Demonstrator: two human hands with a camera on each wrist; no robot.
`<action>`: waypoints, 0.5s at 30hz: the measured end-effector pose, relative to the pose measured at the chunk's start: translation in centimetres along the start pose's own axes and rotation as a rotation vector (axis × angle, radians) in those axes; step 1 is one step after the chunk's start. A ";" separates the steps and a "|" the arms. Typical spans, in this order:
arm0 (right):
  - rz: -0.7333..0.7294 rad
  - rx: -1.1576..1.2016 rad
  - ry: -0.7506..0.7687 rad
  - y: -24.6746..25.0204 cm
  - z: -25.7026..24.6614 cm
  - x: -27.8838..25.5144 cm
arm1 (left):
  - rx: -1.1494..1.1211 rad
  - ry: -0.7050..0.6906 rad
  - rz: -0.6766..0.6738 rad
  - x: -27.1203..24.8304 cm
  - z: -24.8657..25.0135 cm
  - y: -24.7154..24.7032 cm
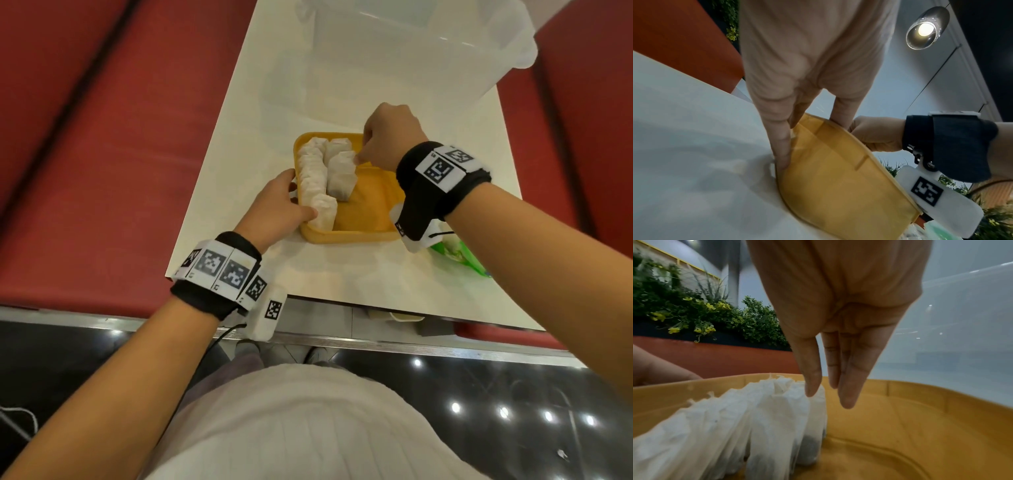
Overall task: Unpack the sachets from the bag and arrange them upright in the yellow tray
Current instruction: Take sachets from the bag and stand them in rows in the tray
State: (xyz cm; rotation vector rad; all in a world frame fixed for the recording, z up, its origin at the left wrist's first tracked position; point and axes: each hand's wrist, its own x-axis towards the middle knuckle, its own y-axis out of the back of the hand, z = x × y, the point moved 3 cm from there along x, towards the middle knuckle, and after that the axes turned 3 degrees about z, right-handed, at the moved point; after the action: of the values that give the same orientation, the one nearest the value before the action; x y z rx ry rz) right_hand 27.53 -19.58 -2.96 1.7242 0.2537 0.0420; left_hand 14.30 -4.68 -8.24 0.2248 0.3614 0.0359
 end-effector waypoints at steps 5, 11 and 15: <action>-0.164 0.102 -0.192 -1.1 1.3 -0.6 | 0.011 0.026 0.013 0.4 -0.3 0.1; -0.290 0.501 -0.368 -1.3 0.5 -0.3 | 0.043 0.000 0.019 0.6 -0.4 0.0; -0.276 0.566 -0.308 -1.1 0.4 -0.1 | 0.042 -0.006 0.007 0.6 -0.5 0.1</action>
State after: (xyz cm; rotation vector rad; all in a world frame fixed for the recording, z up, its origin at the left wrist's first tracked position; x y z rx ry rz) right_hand 27.37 -19.80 -4.13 2.2043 0.2887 -0.5399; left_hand 14.72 -4.46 -8.92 0.2675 0.3558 0.0351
